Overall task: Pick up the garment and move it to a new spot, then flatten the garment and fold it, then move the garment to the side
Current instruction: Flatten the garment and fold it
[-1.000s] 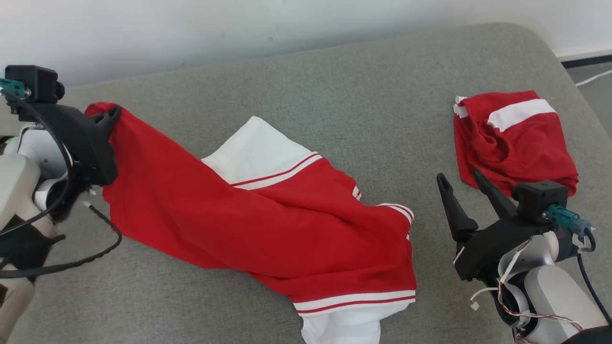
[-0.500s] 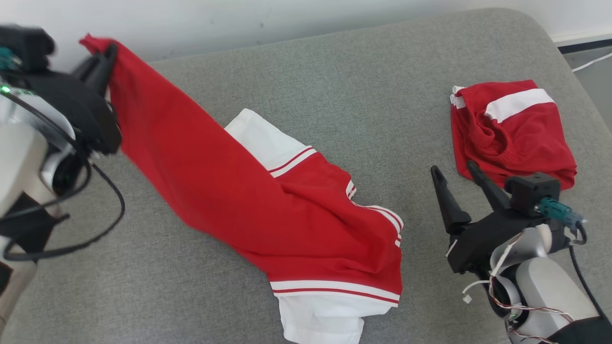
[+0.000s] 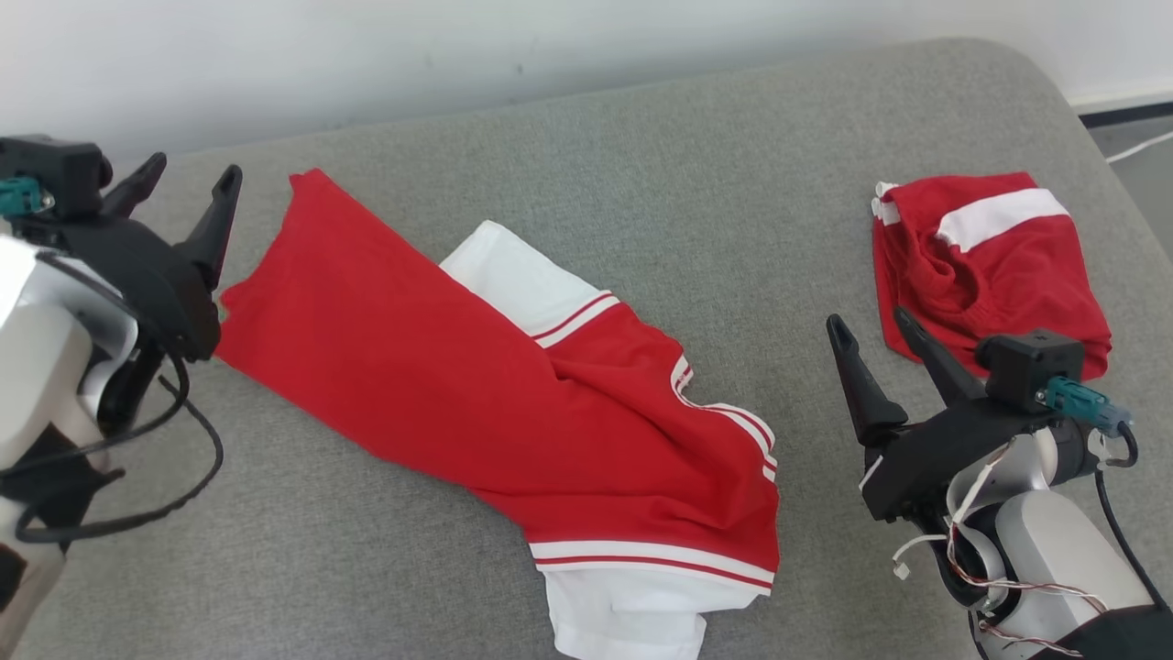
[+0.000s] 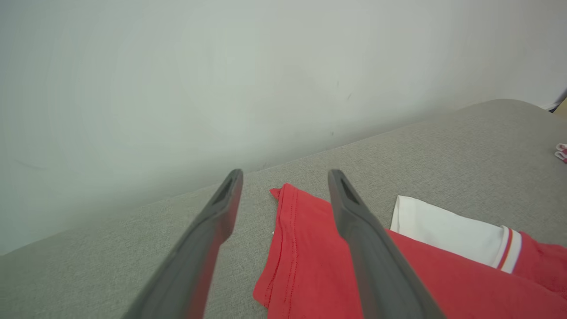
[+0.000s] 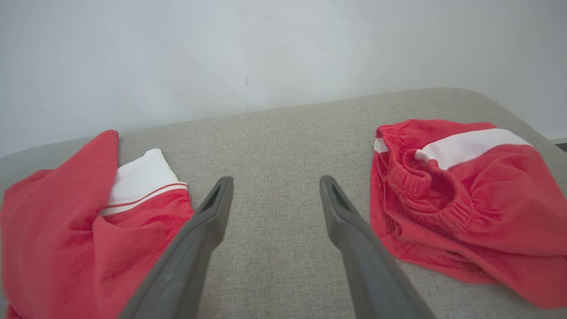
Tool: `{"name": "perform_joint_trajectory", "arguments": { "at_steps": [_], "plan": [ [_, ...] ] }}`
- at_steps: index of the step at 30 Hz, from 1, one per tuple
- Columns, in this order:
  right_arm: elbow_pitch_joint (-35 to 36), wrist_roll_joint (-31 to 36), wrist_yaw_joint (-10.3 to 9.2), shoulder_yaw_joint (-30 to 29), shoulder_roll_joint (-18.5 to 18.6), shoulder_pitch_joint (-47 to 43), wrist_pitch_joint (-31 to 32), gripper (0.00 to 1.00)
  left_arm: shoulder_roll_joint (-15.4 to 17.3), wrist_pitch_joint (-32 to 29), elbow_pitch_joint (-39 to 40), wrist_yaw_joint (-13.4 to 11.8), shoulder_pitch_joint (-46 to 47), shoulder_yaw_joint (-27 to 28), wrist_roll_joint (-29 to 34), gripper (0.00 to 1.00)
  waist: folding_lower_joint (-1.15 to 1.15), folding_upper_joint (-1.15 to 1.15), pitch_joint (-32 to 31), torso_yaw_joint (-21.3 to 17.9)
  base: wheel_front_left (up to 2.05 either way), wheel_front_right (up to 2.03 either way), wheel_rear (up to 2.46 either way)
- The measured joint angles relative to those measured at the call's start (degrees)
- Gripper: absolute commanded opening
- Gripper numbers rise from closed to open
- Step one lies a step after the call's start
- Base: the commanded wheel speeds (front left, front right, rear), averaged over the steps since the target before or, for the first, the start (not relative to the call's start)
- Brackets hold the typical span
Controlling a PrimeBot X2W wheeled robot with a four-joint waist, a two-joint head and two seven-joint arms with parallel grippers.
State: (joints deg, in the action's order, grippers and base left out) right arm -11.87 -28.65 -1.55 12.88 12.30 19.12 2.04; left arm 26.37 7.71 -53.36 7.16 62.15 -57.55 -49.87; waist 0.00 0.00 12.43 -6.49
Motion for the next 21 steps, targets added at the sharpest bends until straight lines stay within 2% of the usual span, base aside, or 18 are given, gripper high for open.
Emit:
{"name": "perform_joint_trajectory", "arguments": {
  "at_steps": [4, 6, 15, 21],
  "plan": [
    [0.6, -3.5, 2.49, 0.1, -0.22, -1.88, 0.89, 1.0, 0.27, 2.68, 0.59, 0.0, -3.77, 0.45, -1.52, 1.0, 0.0, 0.0, -1.61, 0.67, 0.0, 0.0, 0.0],
    [1.09, -4.35, 3.14, 0.22, -0.26, -3.97, 1.24, 1.0, 0.29, 4.28, 1.09, 0.0, -6.28, 1.42, -2.8, 1.0, 0.0, 0.0, -2.61, 0.98, 0.0, 0.0, 0.0],
    [5.38, -6.45, 4.65, 1.99, -0.02, -10.45, 4.12, 1.0, 2.32, 4.55, 2.66, 0.0, -14.53, -0.05, -4.9, 1.0, -0.01, 0.0, -7.03, 2.61, 0.0, 0.0, 0.0],
    [9.4, -7.82, 4.85, 2.52, 0.58, -17.58, 6.48, 1.0, 1.46, 6.05, 5.34, -0.15, -16.47, 2.57, -6.08, 1.0, -0.01, -0.01, -8.68, 4.05, 0.0, 0.0, 0.0]
  ]
}}
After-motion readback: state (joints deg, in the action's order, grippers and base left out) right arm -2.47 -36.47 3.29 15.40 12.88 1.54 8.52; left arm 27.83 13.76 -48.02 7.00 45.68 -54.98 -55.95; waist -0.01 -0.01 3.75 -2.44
